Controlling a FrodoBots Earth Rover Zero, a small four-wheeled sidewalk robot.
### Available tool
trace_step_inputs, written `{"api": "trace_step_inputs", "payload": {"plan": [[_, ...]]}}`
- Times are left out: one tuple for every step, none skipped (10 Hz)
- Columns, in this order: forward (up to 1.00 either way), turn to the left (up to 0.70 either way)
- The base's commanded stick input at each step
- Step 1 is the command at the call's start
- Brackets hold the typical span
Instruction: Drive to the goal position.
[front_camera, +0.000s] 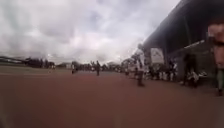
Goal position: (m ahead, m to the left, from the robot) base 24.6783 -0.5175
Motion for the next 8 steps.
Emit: {"api": "trace_step_inputs", "payload": {"plan": [[0.85, 0.00], [0.85, 0.00], [0.85, 0.00], [0.85, 0.00], [0.85, 0.00], [0.85, 0.00], [0.85, 0.00], [0.85, 0.00]]}}
